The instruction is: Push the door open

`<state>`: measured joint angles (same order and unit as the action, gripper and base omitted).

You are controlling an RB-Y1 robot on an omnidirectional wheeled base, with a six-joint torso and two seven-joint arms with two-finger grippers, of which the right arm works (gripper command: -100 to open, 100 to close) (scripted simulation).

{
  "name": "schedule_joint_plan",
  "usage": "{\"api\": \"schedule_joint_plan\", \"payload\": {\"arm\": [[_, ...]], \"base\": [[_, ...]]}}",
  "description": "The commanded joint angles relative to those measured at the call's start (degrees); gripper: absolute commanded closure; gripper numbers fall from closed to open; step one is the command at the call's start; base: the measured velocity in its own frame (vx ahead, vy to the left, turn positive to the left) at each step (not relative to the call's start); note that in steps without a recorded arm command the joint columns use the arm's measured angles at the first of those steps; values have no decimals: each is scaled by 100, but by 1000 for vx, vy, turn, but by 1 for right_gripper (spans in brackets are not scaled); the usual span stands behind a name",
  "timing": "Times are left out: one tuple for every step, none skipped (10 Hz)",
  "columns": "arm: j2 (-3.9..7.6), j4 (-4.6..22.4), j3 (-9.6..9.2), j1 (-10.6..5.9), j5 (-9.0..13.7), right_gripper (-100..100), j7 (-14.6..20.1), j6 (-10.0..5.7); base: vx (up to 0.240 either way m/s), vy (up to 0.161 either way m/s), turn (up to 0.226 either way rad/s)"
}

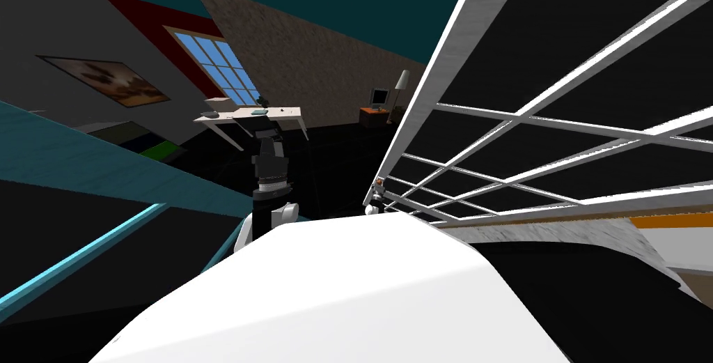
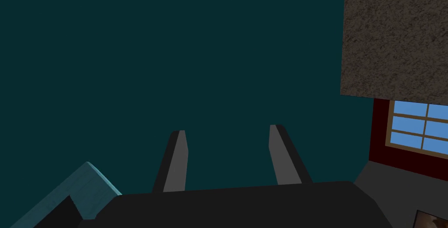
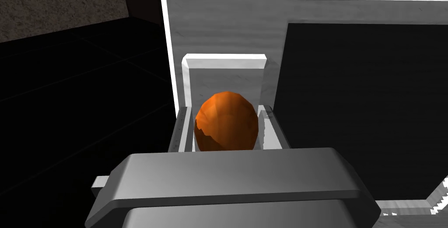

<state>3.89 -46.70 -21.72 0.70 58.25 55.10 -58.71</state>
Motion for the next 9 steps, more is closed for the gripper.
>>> {"api": "schedule_joint_plan", "payload": {"arm": [[79,-80,124,18,71,100,-30,-44],[83,-71,188,12,117,100,-43,-65],[83,-63,250,6,160,100,-56,-84],[80,-55,308,1,201,100,-67,-102],[72,-44,381,-5,253,100,-82,-125],[63,-37,430,-10,287,100,-92,-140],[37,89,385,-69,259,100,-51,-140],[80,104,484,-91,332,100,-62,-187],[95,109,532,-95,371,100,-74,-202]], "base": [[218,-11,-43],[193,21,-67],[207,21,-67],[218,14,-72],[219,34,-83],[222,-7,-62],[100,-18,-18],[126,-14,-45],[209,-9,-49]]}}
